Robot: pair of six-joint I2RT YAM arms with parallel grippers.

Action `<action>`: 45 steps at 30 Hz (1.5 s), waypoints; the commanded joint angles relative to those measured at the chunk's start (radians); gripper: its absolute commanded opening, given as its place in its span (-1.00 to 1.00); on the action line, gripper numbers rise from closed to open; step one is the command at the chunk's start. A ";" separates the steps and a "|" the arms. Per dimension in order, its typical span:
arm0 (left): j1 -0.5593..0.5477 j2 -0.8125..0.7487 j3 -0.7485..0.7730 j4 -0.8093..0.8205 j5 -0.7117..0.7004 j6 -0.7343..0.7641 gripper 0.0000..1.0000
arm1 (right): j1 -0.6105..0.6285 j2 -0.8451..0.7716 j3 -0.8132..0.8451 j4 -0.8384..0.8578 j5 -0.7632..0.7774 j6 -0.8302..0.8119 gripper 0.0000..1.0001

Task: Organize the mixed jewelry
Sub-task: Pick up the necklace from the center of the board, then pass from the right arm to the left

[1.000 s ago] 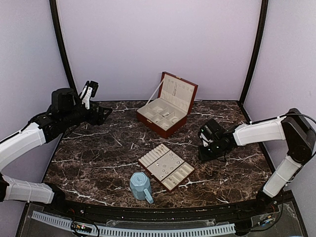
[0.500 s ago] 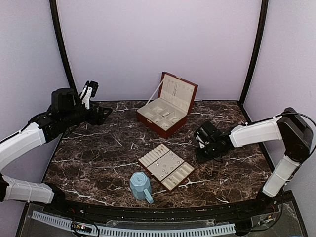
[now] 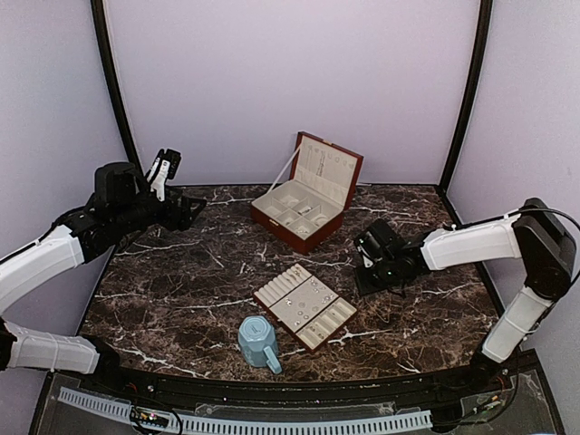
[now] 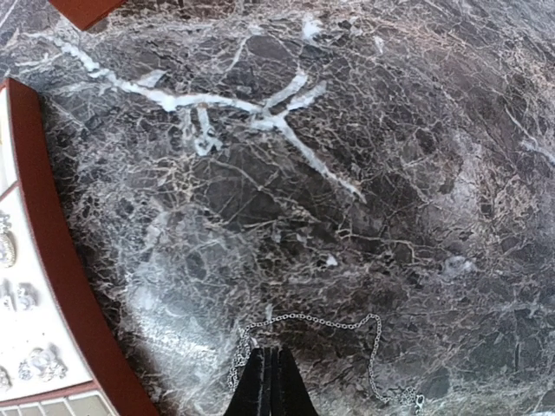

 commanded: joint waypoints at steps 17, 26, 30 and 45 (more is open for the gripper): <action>0.004 0.001 -0.067 0.183 0.306 0.012 0.57 | -0.056 -0.222 -0.116 0.148 -0.177 0.092 -1.00; -0.240 0.286 -0.005 0.440 0.374 0.043 0.47 | -0.128 -0.319 -0.108 0.178 -0.316 0.055 -1.00; -0.295 0.508 0.100 0.591 0.427 -0.022 0.42 | -0.149 -0.351 -0.106 0.192 -0.378 0.034 -1.00; -0.449 0.954 0.391 0.780 0.347 -0.076 0.30 | -0.170 -0.411 -0.110 0.256 -0.511 0.045 -1.00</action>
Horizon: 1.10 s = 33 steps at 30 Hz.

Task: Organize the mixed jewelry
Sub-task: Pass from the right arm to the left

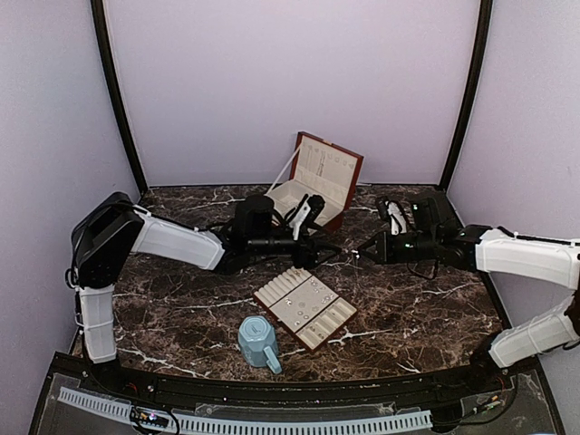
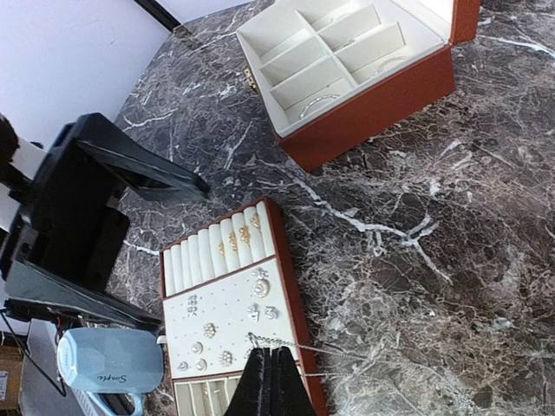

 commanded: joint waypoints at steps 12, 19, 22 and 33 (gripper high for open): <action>-0.054 0.112 0.067 0.104 -0.048 -0.028 0.16 | -0.005 -0.049 0.005 0.064 -0.061 0.025 -1.00; -0.067 0.139 0.088 0.120 -0.028 -0.029 0.14 | -0.005 -0.051 0.005 0.064 -0.064 0.027 -1.00; -0.070 0.153 0.105 0.111 -0.020 -0.028 0.13 | -0.006 -0.052 0.005 0.065 -0.066 0.028 -1.00; -0.084 0.192 0.147 0.087 -0.040 -0.019 -0.37 | -0.005 -0.064 -0.003 0.072 -0.074 0.037 -1.00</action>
